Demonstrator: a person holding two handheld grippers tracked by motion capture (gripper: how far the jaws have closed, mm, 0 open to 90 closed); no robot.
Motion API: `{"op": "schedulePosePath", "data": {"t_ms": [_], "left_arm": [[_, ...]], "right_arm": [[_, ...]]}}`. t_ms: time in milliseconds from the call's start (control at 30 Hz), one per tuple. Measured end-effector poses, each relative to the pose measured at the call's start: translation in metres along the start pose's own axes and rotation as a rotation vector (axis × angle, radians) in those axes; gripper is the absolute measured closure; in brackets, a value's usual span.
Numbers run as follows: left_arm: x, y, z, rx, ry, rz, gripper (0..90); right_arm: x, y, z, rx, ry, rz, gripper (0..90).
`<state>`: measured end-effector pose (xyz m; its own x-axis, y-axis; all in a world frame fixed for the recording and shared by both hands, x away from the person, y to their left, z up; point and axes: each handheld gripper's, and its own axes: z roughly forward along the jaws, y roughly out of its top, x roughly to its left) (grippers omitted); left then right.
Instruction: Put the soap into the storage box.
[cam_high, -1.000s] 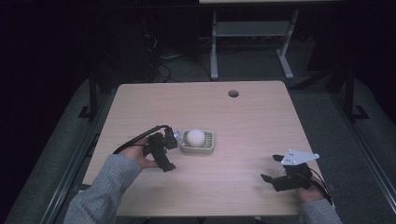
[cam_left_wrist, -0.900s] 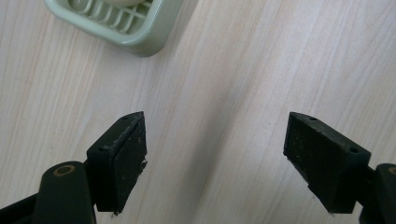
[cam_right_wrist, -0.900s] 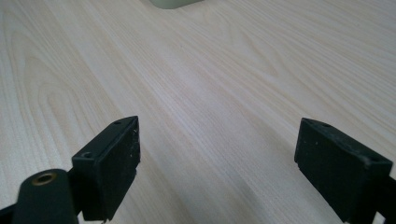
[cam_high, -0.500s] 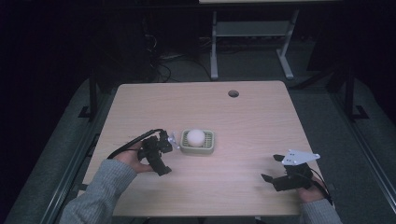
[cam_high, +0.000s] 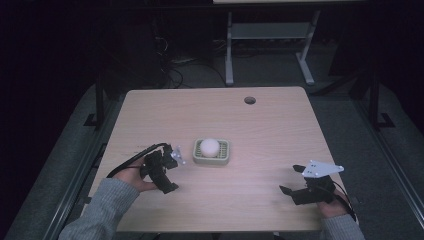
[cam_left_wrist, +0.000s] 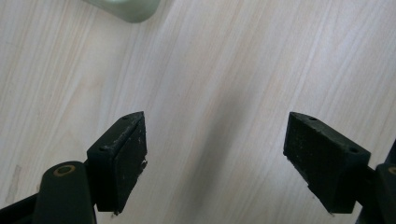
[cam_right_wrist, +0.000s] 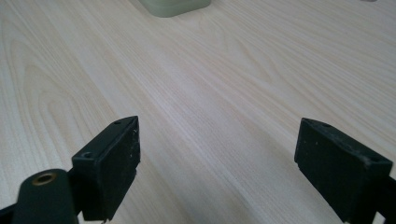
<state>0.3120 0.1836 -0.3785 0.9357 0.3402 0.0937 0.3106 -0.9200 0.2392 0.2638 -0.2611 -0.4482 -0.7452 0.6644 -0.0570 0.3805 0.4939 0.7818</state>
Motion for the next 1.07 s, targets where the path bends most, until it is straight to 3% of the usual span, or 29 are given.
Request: {"op": "schedulePosePath", "data": {"t_ms": [1067], "left_arm": [[-0.019, -0.053, -0.003, -0.041, 0.019, -0.054, 21.4]], "right_arm": [[0.001, -0.001, 0.002, 0.004, 0.001, 0.010, 13.6]]}}
